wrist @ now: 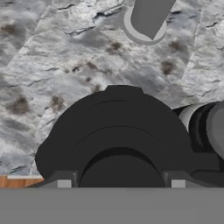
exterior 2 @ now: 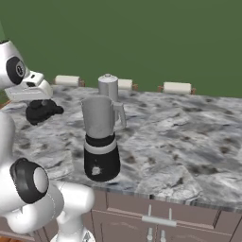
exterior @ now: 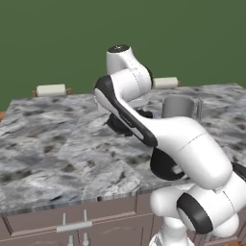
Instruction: Close the lid blender by securely placing the lid on top.
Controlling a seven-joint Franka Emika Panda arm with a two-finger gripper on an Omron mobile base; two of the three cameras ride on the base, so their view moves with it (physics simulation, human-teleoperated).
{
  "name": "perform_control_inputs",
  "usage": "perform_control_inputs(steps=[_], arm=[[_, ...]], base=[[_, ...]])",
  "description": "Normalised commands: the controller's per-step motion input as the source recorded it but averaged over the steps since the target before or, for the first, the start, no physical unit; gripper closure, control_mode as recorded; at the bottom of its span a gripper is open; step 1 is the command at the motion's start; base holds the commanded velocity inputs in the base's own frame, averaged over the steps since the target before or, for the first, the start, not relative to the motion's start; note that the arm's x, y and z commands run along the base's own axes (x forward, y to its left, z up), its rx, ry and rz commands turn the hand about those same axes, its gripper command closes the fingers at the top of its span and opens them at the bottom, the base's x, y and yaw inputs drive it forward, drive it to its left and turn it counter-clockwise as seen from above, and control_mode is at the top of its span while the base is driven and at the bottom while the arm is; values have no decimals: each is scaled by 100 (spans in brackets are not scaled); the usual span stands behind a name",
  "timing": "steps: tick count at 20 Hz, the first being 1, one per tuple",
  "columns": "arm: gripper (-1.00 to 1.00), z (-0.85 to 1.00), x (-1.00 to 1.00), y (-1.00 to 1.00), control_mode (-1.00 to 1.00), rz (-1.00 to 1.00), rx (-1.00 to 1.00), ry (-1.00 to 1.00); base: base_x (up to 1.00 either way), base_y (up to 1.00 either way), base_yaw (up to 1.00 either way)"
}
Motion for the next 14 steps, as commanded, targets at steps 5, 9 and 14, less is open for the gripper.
perform_control_inputs(steps=[5,9,14], arm=[[100,95,0,-41,-100,0,-3,-6],[100,85,0,-51,-100,0,-2,-2],[100,38,0,-65,-100,0,0,0]], base=[[0,0,0],[0,0,0],[0,0,0]])
